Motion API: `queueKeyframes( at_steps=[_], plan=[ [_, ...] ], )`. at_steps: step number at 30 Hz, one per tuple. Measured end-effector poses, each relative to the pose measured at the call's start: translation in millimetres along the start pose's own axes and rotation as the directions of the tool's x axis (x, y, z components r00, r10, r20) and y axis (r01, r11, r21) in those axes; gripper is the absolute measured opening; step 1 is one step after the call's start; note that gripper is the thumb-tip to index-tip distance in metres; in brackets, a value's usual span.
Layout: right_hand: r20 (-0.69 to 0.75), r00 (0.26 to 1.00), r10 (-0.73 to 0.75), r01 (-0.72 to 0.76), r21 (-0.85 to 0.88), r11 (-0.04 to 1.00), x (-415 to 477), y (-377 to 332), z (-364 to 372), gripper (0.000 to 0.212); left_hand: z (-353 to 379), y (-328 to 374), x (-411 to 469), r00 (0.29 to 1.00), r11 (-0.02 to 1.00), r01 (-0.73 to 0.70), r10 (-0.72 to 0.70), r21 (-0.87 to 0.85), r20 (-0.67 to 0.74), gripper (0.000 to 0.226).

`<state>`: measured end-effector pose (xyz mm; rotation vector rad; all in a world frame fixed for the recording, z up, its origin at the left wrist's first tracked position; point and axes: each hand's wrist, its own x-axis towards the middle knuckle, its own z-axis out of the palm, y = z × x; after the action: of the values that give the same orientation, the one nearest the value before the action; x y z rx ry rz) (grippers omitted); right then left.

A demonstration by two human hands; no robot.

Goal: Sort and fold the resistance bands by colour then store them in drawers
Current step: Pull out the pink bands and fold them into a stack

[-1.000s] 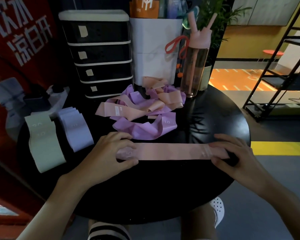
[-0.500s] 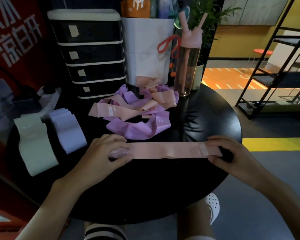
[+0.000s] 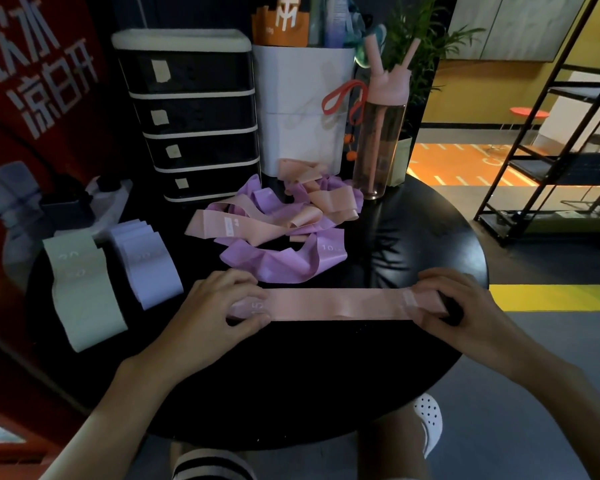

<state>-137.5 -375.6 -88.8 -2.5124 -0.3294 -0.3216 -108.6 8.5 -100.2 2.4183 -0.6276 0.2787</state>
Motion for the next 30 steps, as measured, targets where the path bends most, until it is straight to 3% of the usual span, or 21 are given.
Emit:
queueKeyframes(
  at_steps=[5,10,13,17,25,30],
  plan=[
    [-0.086,0.989,-0.12,0.122,0.029,0.992,26.2,-34.8,17.6,0.022,-9.5,11.0,12.8,0.997,0.999,-0.04,0.042,0.028,-0.072,0.032],
    [0.026,0.992,-0.123,0.124,-0.014,0.992,50.3,-57.3,50.7,0.028,-25.1,20.9,69.0,0.988,0.988,-0.116,0.125,0.105,-0.089,0.027],
    [0.037,0.993,-0.109,0.112,-0.1,0.989,47.6,-53.9,66.6,0.016,-22.8,24.6,110.2,0.989,0.979,-0.119,0.132,0.166,-0.072,0.026],
    [0.021,0.995,-0.101,0.103,-0.131,0.986,44.5,-53.8,69.5,0.016,-9.1,30.7,151.8,0.999,0.98,-0.032,0.039,0.197,-0.033,0.027],
    [0.016,0.994,-0.106,0.107,-0.117,0.987,45.2,-53.1,69.1,0.02,17.4,33.8,188.7,0.994,0.943,0.009,-0.045,0.332,0.102,0.02],
    [0.023,0.994,-0.102,0.104,-0.115,0.988,45.5,-51.8,68.7,0.021,14.6,30.1,190.6,0.996,0.97,0.084,-0.091,0.23,0.022,0.014]
  ],
)
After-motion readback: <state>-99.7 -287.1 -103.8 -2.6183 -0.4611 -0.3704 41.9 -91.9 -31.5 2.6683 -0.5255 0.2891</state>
